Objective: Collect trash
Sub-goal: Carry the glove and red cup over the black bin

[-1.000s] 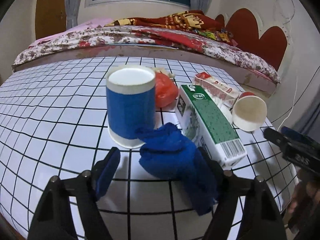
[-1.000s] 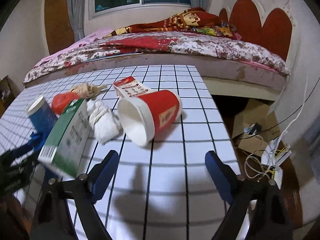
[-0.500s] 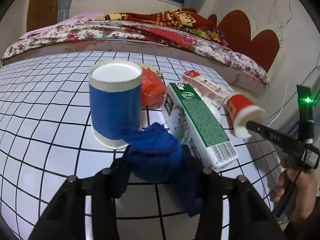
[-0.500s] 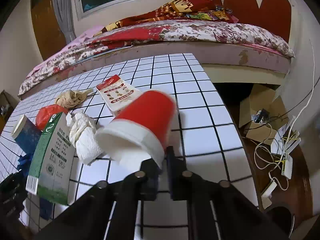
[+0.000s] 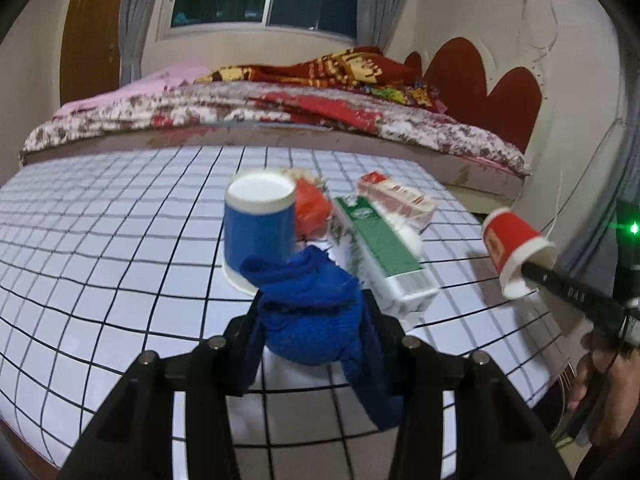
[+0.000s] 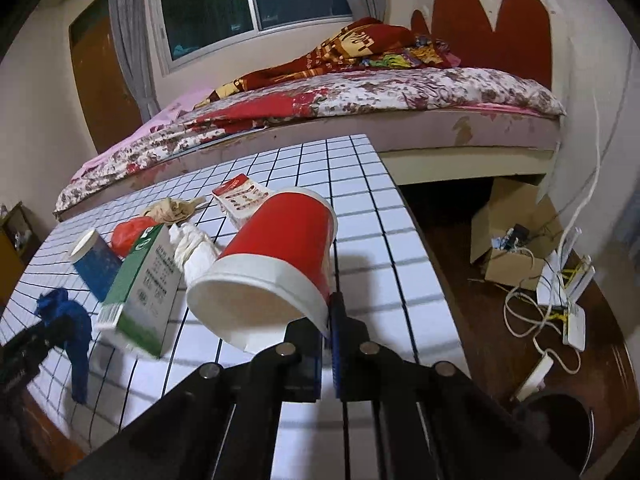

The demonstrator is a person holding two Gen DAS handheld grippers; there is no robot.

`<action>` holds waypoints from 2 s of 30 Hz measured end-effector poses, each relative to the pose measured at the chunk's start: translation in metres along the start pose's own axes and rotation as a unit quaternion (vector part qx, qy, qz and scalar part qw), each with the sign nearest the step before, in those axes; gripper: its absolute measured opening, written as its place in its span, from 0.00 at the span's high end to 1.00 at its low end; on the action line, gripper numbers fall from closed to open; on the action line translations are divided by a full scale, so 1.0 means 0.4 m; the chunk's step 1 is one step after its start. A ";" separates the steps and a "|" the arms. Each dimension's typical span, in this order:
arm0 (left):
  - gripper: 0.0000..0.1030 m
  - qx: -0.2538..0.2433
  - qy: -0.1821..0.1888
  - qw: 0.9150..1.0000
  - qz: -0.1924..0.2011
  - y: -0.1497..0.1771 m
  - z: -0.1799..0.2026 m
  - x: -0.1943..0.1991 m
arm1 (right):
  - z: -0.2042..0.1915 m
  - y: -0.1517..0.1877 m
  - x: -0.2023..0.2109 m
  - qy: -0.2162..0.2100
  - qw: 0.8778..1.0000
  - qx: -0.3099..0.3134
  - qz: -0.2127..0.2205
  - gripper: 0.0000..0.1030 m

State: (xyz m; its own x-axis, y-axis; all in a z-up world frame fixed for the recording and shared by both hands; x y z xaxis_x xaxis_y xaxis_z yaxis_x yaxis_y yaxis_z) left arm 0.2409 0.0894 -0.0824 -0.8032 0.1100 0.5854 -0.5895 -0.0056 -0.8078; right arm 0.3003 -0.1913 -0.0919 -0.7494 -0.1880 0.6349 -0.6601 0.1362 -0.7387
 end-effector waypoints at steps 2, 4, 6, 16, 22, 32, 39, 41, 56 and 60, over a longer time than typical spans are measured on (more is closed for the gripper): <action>0.56 -0.010 0.000 1.000 0.012 -0.006 0.021 0.022 | 0.013 0.014 0.028 0.001 1.000 -0.002 0.000 0.96; 0.56 -0.016 0.001 1.000 0.022 -0.007 0.043 0.037 | 0.025 0.028 0.058 0.004 1.000 -0.001 0.002 0.96; 0.56 -0.020 0.006 0.999 0.026 -0.002 0.068 0.049 | 0.038 0.039 0.088 0.005 1.000 -0.001 0.005 0.96; 0.56 -0.065 0.041 0.997 0.022 0.015 0.220 0.062 | 0.129 0.068 0.212 0.023 0.999 -0.026 0.032 0.96; 0.56 -0.093 0.064 0.993 0.027 0.004 0.314 0.061 | 0.201 0.082 0.258 0.041 0.997 -0.045 0.040 0.96; 0.56 -0.128 0.104 0.986 0.025 0.012 0.463 0.049 | 0.337 0.100 0.321 0.075 0.993 -0.078 0.052 0.96; 0.56 -0.154 0.139 0.978 0.022 0.033 0.577 0.053 | 0.434 0.138 0.372 0.100 0.988 -0.104 0.055 0.96; 0.56 -0.159 0.151 0.975 0.021 0.040 0.609 0.058 | 0.461 0.152 0.384 0.109 0.986 -0.111 0.053 0.96; 0.56 -0.217 0.243 0.945 -0.012 0.134 0.874 0.033 | 0.657 0.263 0.440 0.162 0.975 -0.155 0.012 0.96; 0.56 -0.223 0.256 0.940 -0.035 0.160 0.912 -0.002 | 0.695 0.293 0.406 0.168 0.973 -0.158 -0.014 0.96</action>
State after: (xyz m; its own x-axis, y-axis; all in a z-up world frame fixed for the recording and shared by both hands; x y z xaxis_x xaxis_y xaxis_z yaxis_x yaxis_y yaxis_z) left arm 0.1726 -0.2738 -0.1091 -0.5506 0.5591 0.6200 -0.4521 0.4246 -0.7844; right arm 0.1159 -0.4761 -0.1381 -0.6710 0.1255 0.7308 -0.6234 0.4382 -0.6476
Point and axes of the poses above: each gripper's, at about its wrist camera, not at the fingertips, and x roughly against the way its jaws point, z to its right, y to its underside, the point moved 2 cm from there along -x, roughly the way its jaws point, and after that the axes turned 7 degrees about -x, right-handed, at the moved point
